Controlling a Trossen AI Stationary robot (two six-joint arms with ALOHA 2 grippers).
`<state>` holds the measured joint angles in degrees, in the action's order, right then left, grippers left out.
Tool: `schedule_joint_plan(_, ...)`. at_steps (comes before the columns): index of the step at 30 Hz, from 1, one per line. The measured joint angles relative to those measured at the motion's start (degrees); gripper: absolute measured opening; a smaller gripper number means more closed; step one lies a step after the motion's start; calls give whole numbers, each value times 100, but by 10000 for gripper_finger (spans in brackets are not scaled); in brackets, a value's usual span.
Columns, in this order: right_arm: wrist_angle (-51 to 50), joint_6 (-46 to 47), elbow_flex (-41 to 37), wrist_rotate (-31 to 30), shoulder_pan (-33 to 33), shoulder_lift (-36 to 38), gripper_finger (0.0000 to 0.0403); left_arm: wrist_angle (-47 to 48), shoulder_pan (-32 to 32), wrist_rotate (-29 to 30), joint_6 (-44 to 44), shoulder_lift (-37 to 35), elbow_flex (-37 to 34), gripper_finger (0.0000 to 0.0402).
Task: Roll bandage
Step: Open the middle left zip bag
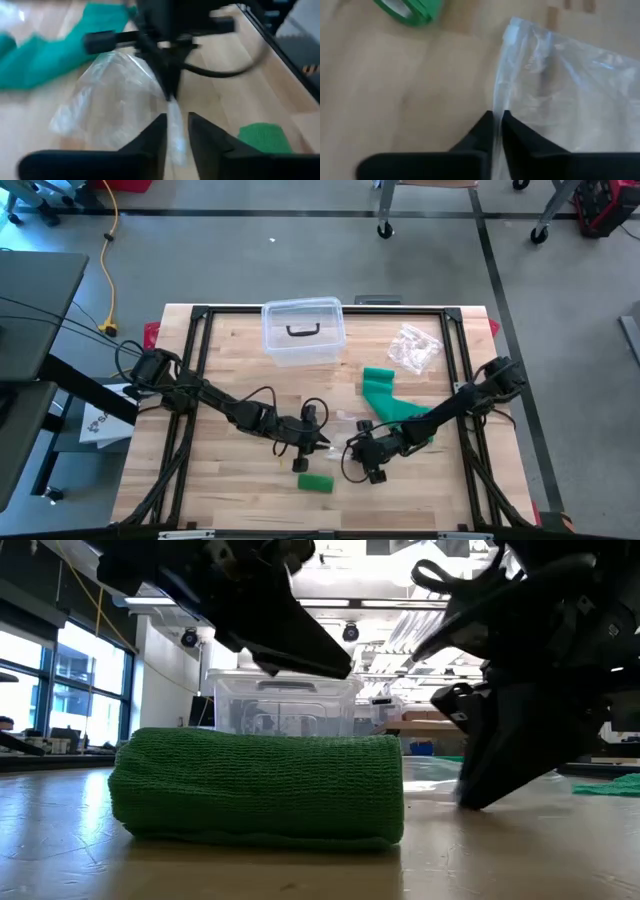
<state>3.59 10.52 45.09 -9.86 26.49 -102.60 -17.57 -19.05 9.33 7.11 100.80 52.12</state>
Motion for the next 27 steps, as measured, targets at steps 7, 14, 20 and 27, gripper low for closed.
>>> schedule_joint_plan(7, -249, 106, -171, 1023, -357, 1362, 3, -244, -129, 26, -1945, -91, 0, 159)
schedule_joint_plan(14, 1731, 751, -1195, 3154, -1147, 3050, 2, -1251, -268, 1051, -1740, -97, 0, 194)
schedule_joint_plan(20, 3859, 1702, -2002, 3589, -1449, 3585, 1, -2625, -408, 1610, -1900, -104, 0, 189)
schedule_joint_plan(27, 4029, 2057, -2074, 3593, -1450, 3565, 1, -3540, -358, 2019, -2223, -108, 0, 186)
